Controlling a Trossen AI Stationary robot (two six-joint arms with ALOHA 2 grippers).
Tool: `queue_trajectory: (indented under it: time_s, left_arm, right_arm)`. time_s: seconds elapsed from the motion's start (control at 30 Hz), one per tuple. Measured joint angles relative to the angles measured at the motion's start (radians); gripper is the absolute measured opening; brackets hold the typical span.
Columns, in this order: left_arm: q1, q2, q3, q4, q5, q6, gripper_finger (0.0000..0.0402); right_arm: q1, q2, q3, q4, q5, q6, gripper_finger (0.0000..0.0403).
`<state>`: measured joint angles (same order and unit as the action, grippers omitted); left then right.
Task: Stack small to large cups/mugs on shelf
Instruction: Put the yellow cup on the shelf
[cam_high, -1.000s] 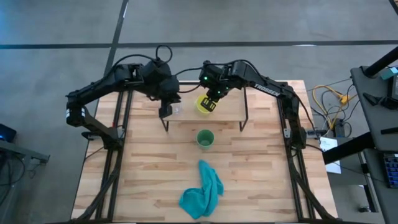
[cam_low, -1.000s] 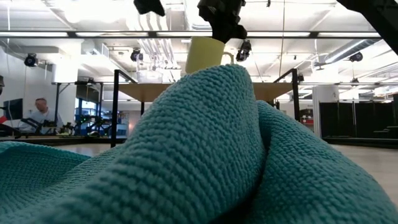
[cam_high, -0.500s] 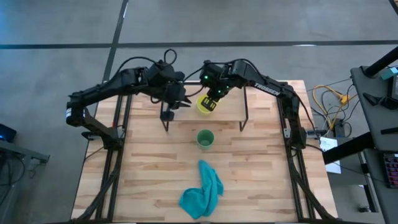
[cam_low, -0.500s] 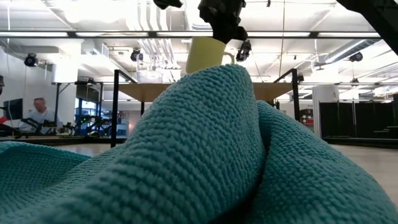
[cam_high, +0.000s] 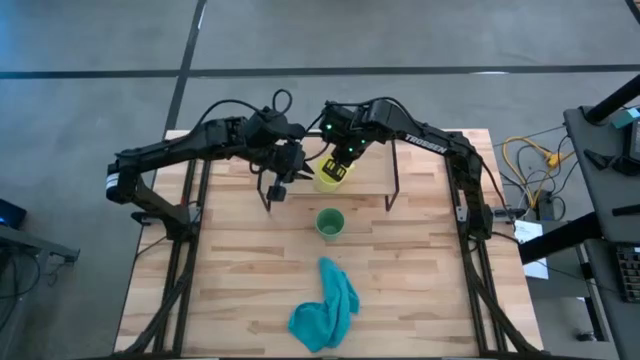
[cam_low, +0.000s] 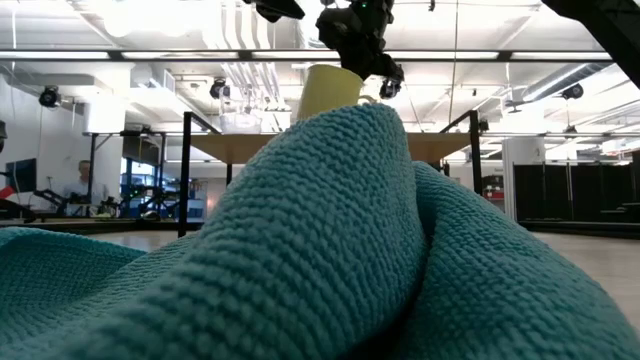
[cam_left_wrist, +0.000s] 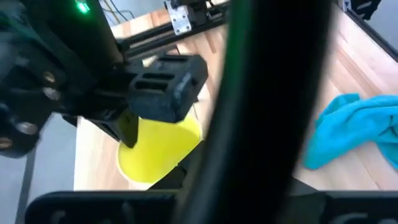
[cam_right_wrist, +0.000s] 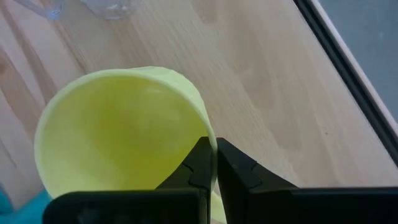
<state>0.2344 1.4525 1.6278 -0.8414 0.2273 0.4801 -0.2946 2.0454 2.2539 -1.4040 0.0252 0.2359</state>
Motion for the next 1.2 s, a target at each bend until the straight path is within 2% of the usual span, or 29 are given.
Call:
queue_trajectory:
  time_s: [0.77,1.2]
  left_arm:
    - [-0.021,0.051,-0.024,0.03,0.007,-0.003,0.0046]
    - [-0.021,0.052,-0.024,0.029,0.003,-0.006,0.0046]
  right_arm:
    - [0.0,0.001,0.0,0.009,-0.009,-0.039,0.0011]
    - [-0.001,0.001,0.0,0.009,-0.006,-0.072,0.0068]
